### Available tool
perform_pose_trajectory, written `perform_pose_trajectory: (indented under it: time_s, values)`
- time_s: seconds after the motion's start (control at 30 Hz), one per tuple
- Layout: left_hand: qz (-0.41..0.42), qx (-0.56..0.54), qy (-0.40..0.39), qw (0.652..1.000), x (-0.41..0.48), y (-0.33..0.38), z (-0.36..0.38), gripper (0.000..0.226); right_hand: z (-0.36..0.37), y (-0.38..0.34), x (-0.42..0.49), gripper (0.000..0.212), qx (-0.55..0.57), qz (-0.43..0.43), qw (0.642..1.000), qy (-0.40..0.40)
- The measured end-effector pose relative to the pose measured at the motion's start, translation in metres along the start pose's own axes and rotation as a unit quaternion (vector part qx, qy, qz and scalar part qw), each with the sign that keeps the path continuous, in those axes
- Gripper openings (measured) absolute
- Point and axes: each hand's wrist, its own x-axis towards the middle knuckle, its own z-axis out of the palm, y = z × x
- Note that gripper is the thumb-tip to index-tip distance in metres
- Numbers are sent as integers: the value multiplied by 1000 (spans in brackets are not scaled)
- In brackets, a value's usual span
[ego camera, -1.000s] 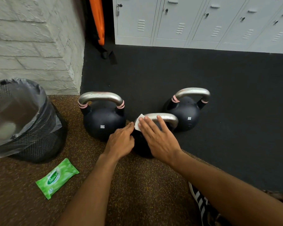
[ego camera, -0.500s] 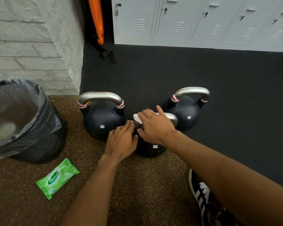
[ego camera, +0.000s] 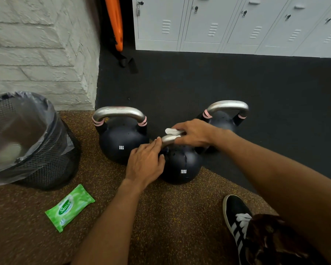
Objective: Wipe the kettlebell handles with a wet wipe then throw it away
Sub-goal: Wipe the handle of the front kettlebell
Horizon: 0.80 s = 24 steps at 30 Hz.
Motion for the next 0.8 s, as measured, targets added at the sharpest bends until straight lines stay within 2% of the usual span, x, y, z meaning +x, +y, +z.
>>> perform_pose_trajectory:
  time_s: [0.2,0.37,0.53,0.6,0.7,0.8]
  values:
    - [1,2,1,1000,1,0,1,62,-3,13,-13,52,27,3,1000,2]
    - [2,-1,3,1000,2,-2,3,61,6,-17,1,73,-16,-27,1000,0]
    - [4,0,2,1000,1,-1,-1,61,13,-13,-7,46,-23,-34,999,25]
    - [4,2,1,1000,0,0,-2,62,16,-3,-14,44,-47,-33,997,54]
    - [2,4,-4,1000,0,1,-2,62,20,3,-22,59,-88,-33,993,72]
    - [1,1,-6,1000,1,0,-3,61,26,-7,-22,65,-131,-37,987,83]
